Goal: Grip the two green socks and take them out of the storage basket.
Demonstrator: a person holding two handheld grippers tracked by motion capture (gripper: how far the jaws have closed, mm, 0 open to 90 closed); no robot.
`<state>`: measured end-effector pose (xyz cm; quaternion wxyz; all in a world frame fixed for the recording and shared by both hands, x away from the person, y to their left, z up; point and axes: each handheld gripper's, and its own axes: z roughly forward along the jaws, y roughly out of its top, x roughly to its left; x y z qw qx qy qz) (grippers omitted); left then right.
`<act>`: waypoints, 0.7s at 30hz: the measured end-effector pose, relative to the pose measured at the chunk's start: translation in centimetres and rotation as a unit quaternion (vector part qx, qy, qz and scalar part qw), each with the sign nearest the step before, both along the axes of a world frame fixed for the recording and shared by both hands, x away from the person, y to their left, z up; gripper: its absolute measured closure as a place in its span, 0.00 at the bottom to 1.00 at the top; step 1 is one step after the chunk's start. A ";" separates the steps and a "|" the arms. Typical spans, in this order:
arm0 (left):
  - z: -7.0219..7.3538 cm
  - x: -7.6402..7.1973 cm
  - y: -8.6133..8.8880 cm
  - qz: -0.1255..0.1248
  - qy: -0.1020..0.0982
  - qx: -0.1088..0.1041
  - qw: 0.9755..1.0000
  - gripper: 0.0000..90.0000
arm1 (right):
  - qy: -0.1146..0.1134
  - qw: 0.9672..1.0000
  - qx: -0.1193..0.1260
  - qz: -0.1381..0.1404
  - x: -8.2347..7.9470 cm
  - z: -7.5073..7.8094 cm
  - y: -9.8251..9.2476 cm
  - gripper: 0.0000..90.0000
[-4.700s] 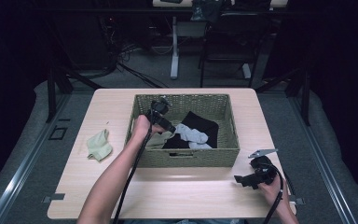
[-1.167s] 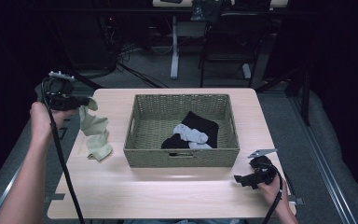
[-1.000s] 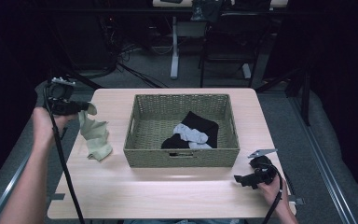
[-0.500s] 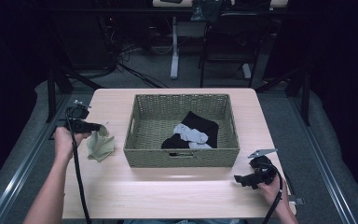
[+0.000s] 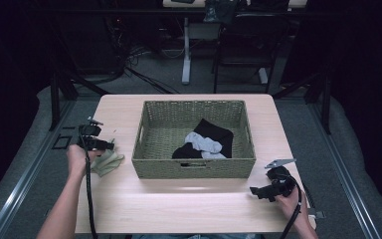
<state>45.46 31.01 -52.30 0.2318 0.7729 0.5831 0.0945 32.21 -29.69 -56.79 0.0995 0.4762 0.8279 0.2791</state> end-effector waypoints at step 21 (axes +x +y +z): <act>5.2 -10.1 -3.0 -0.058 -0.136 0.038 0.988 0.04 | -0.003 1.000 0.003 -0.003 -0.1 0.1 -0.1 0.01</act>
